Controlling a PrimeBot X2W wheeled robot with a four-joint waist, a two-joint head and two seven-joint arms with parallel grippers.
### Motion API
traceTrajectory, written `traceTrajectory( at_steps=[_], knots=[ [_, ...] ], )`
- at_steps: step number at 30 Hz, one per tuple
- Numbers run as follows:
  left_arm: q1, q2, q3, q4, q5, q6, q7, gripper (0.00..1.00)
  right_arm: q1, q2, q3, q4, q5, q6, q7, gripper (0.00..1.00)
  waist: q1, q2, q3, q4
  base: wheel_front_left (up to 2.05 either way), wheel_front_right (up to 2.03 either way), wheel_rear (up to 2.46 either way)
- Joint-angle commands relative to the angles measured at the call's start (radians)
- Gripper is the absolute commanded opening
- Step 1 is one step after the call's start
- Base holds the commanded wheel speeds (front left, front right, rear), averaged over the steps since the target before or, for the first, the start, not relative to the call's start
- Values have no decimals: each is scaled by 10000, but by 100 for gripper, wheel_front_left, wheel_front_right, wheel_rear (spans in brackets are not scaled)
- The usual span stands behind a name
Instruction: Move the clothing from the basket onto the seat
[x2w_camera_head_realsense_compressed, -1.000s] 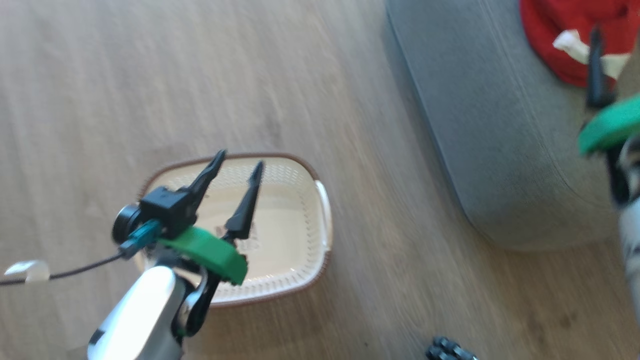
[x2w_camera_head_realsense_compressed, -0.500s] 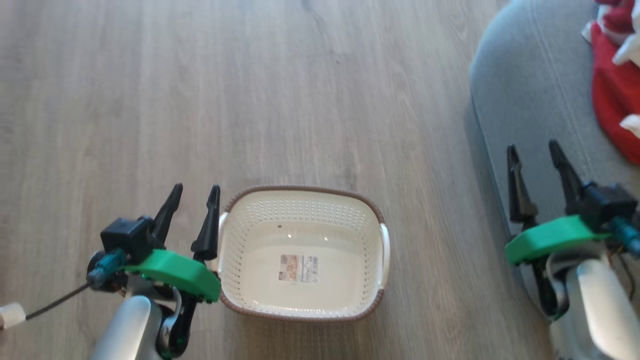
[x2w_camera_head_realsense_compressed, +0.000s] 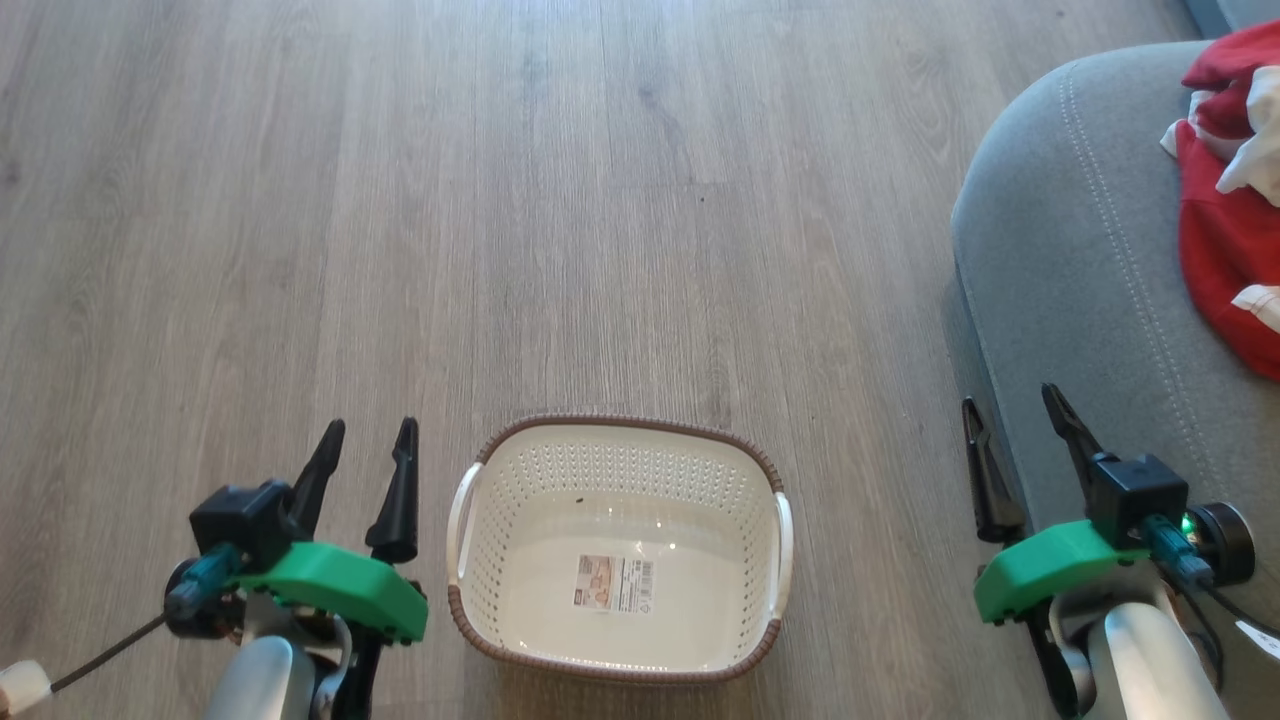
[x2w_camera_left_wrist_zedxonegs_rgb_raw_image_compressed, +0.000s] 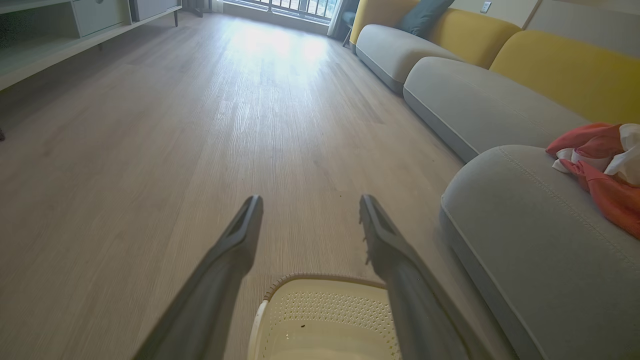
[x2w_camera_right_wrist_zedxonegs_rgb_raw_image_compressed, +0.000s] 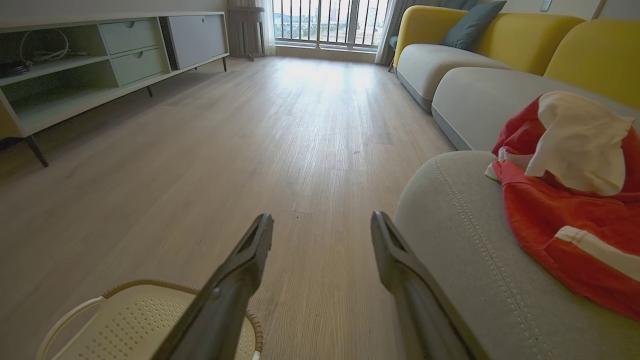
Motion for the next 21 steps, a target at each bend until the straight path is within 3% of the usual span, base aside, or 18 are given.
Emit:
traceTrajectory(
  at_steps=[1, 13, 14, 21],
  knots=[
    [-217, 16, 457, -232, 136, -51, -125, 100, -157, 30, 292, -263, 85, -4, -91, 100, 1, -1, -41, -9, 0, 0, 0],
    [-91, -274, 918, 37, 601, -354, -125, 100, -107, 34, 447, -195, 75, -4, -91, 100, 1, -1, -245, 105, 0, 0, 0],
    [71, -309, 584, 312, 555, -347, 0, 0, 0, 6, 207, 60, 57, 0, 0, 0, 1, -1, -248, 104, 0, 0, 0],
    [94, -323, 663, 668, 245, -349, 162, 0, -28, 18, 156, 455, 469, 0, 166, 0, 1, -1, -275, 117, 0, 0, 0]
  ],
)
